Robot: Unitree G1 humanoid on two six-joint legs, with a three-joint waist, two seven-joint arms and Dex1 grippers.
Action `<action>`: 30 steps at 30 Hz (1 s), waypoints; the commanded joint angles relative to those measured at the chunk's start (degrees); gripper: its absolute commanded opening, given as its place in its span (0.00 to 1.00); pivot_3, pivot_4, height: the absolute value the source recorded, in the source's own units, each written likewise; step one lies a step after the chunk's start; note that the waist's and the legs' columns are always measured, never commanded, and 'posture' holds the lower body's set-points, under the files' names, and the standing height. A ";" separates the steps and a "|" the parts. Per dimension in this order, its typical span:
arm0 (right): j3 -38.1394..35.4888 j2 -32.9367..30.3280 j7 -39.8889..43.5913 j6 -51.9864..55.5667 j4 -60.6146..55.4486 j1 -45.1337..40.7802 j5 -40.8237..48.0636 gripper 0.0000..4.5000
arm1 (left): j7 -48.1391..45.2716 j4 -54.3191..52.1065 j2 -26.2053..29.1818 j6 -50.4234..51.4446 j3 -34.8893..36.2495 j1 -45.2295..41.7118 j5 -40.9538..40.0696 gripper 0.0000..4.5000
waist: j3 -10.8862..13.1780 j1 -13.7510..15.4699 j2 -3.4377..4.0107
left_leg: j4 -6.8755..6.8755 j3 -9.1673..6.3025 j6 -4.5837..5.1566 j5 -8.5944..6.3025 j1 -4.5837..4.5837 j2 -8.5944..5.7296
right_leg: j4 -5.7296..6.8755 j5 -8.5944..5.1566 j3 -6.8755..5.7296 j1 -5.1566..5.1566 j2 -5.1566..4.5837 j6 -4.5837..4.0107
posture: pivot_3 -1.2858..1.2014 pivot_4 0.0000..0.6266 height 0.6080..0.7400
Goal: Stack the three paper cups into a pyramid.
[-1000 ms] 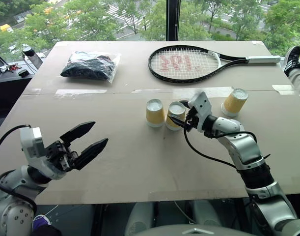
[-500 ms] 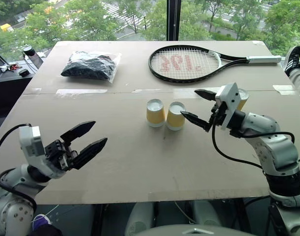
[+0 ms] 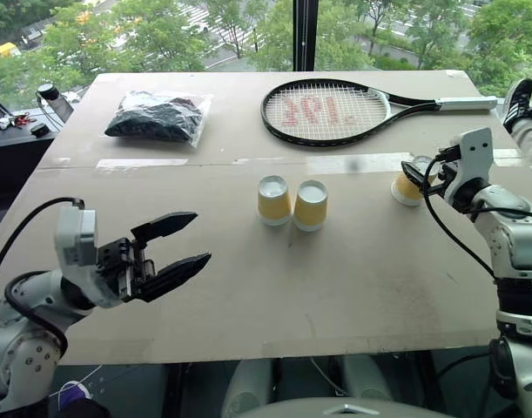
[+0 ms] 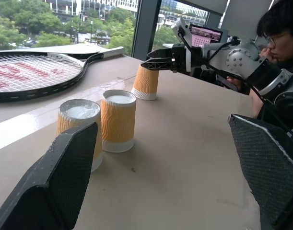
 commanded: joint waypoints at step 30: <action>8.12 3.60 9.92 10.82 -16.80 -14.98 14.64 0.48 | 0.89 3.05 -11.12 -11.62 6.78 7.16 2.45 1.00 | 0.01 -1.04 0.00 | -0.02 -0.09 0.00 0.00 0.06 0.10 | 0.06 0.01 0.05 -0.02 0.08 0.00 | 0.52 0.24 1.00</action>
